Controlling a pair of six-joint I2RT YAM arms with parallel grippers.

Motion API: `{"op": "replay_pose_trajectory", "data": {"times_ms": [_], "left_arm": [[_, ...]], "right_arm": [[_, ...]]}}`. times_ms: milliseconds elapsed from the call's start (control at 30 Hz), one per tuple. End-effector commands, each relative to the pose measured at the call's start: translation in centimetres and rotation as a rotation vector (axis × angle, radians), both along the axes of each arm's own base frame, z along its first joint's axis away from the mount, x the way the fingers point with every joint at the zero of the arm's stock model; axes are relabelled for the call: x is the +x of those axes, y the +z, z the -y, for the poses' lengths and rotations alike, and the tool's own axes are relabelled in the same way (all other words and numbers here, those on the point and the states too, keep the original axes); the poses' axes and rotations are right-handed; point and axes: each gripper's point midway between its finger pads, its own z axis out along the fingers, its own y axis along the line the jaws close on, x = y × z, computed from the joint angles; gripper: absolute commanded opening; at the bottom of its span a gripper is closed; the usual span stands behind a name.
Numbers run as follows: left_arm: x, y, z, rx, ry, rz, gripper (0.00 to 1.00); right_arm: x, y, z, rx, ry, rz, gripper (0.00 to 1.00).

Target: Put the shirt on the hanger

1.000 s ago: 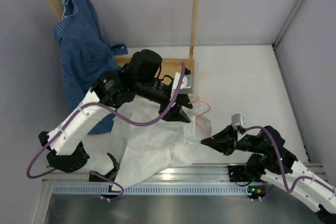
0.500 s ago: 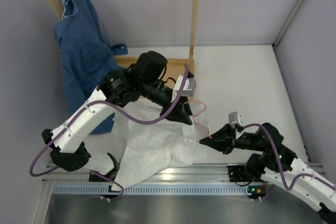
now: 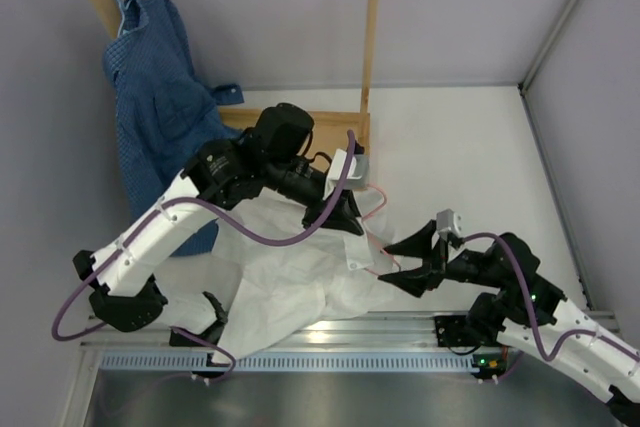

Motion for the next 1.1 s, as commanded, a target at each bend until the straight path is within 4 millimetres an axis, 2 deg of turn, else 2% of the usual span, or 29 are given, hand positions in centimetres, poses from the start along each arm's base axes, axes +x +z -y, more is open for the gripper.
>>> {"op": "replay_pose_trajectory", "data": {"times_ms": [0, 33, 67, 100, 133, 167, 200, 233, 300, 333, 400, 467, 500, 533, 567, 600, 633, 667, 700, 733, 900, 1000, 1067], "left_arm": [[0.4, 1.8, -0.6, -0.068, 0.068, 0.063, 0.00], [0.5, 2.1, -0.8, -0.078, 0.089, 0.082, 0.00], [0.9, 2.3, -1.0, -0.082, 0.117, 0.095, 0.00], [1.8, 2.3, -1.2, -0.080, 0.175, 0.122, 0.00], [2.2, 3.0, -1.4, -0.106, 0.221, 0.135, 0.00], [2.9, 3.2, -1.5, -0.115, 0.268, 0.148, 0.00], [4.4, 3.4, -1.8, -0.118, 0.364, 0.175, 0.00], [4.8, 4.8, -2.2, -0.174, 0.419, 0.187, 0.00], [6.9, 4.7, -2.8, -0.178, 0.571, 0.175, 0.00], [7.2, 5.4, -3.3, -0.207, 0.613, 0.178, 0.00], [8.3, 5.3, -3.7, -0.224, 0.701, 0.160, 0.00], [8.7, 6.3, -4.3, -0.273, 0.758, 0.155, 0.00], [9.0, 6.0, -4.4, -0.275, 0.791, 0.132, 0.00], [9.1, 6.3, -4.8, -0.292, 0.811, 0.132, 0.00], [9.5, 6.5, -5.1, -0.304, 0.840, 0.138, 0.00], [9.5, 6.3, -5.1, -0.310, 0.867, 0.088, 0.00], [9.5, 6.6, -5.3, -0.324, 0.878, 0.080, 0.00], [9.6, 6.6, -5.4, -0.327, 0.892, 0.069, 0.00], [9.6, 6.6, -5.4, -0.337, 0.902, 0.045, 0.00], [9.4, 6.7, -5.5, -0.346, 0.902, 0.035, 0.00], [9.0, 6.8, -5.6, -0.358, 0.904, -0.007, 0.00], [8.7, 7.0, -5.8, -0.367, 0.902, -0.022, 0.00], [8.4, 7.2, -5.9, -0.376, 0.899, -0.032, 0.00]], "right_arm": [[2.0, 3.7, 1.2, 0.095, -0.149, 0.065, 0.66], [2.6, 3.1, 1.6, 0.082, -0.198, 0.023, 0.79], [4.1, 2.7, 2.4, 0.080, -0.297, -0.017, 0.84], [4.5, 1.7, 2.9, 0.058, -0.340, -0.064, 0.91], [4.6, 1.9, 3.6, 0.088, -0.374, -0.108, 0.96], [5.1, 1.7, 4.2, 0.102, -0.421, -0.138, 0.97], [5.1, 1.6, 4.5, 0.119, -0.433, -0.166, 0.98], [4.9, 1.3, 4.8, 0.151, -0.437, -0.215, 0.99], [4.9, 0.4, 4.9, 0.171, -0.442, -0.265, 0.99], [4.9, 0.1, 4.8, 0.182, -0.443, -0.310, 0.98], [5.3, -1.0, 4.6, 0.172, -0.463, -0.353, 0.97], [6.1, -1.1, 4.7, 0.183, -0.506, -0.384, 0.94], [6.3, -1.5, 4.5, 0.174, -0.512, -0.395, 0.92], [6.5, -1.6, 4.3, 0.182, -0.511, -0.408, 0.87], [6.4, -0.7, 3.9, 0.223, -0.485, -0.401, 0.84], [6.7, -1.7, 3.2, 0.209, -0.481, -0.422, 0.82], [6.8, -1.9, 2.7, 0.220, -0.472, -0.444, 0.79], [7.0, -0.8, 2.4, 0.266, -0.458, -0.430, 0.76], [7.7, -2.0, 1.8, 0.237, -0.478, -0.455, 0.74], [8.0, -2.2, 1.5, 0.240, -0.482, -0.464, 0.68], [9.5, -1.5, -0.5, 0.222, -0.476, -0.414, 0.56], [11.3, -2.6, -0.6, 0.185, -0.561, -0.396, 0.46], [11.8, -2.0, -0.6, 0.208, -0.574, -0.346, 0.41]]}}
